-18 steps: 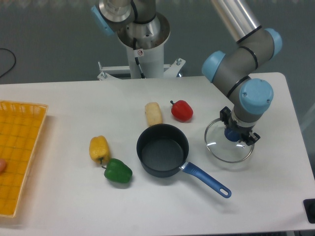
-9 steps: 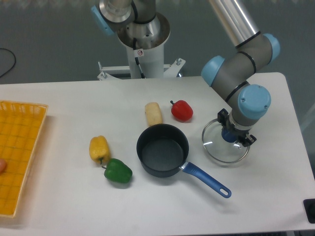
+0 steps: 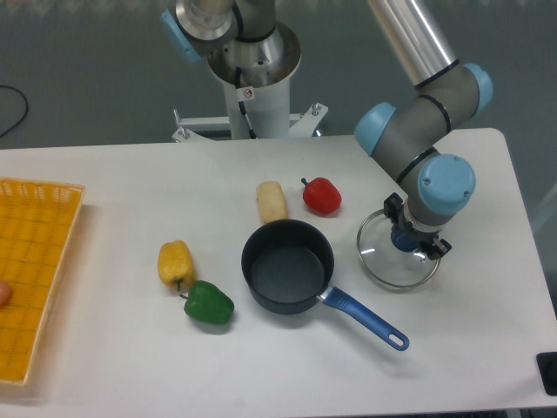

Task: Place the lid on the table
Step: 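Lower the glass lid onto the table and hold it there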

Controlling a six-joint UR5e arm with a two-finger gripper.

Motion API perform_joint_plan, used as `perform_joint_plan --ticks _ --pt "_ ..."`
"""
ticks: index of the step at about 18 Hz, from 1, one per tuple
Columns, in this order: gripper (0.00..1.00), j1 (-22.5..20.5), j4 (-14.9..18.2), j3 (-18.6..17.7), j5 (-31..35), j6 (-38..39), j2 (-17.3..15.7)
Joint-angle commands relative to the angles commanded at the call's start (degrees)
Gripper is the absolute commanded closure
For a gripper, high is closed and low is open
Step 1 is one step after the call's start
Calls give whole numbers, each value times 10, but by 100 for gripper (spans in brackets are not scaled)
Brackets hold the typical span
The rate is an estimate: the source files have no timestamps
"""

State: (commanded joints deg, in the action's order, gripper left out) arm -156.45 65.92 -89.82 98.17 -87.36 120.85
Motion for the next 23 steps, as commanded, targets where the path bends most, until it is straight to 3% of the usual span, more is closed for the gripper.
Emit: perform_joint_plan --ticks 14,15,16,23 --pt "46 1 -9 -4 1 0 4" --pt "45 1 -9 -4 1 0 4" --pt "36 1 -9 -3 1 -1 4" --pt "24 3 -9 -4 16 -1 4"
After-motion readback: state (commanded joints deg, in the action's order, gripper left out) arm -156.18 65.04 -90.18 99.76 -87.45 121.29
